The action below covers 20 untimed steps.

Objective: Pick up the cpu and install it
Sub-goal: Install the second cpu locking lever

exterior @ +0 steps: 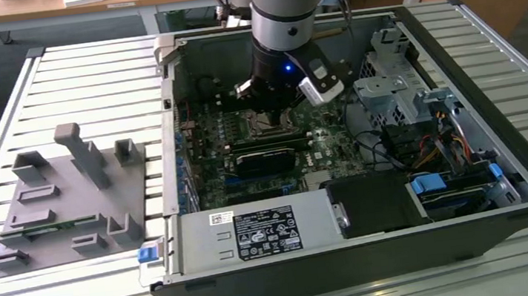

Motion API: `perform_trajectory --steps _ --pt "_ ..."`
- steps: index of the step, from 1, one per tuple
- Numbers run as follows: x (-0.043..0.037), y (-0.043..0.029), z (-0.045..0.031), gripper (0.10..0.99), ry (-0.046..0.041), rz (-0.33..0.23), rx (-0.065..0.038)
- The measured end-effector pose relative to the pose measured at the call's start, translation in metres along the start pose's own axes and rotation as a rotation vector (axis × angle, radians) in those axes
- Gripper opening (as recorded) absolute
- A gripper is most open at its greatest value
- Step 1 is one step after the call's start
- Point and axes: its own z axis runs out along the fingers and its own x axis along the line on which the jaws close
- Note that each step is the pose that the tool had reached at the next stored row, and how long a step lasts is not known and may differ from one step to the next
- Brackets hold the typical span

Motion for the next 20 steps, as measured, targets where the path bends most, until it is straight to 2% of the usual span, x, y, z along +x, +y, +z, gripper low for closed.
perform_trajectory --steps 5,9,16,18,20 --pt "0.0074 -0.0036 0.0025 0.106 -0.0001 0.0 0.0" --pt "0.011 -0.0042 0.0091 0.106 0.0002 -0.001 0.0" --pt "0.0125 -0.0053 0.0218 0.106 0.0002 -0.002 0.0" --pt "0.0133 -0.0055 0.0244 0.106 0.0 -0.002 -0.003" --pt "0.0143 -0.0057 0.0257 0.106 -0.0002 -0.002 -0.01"
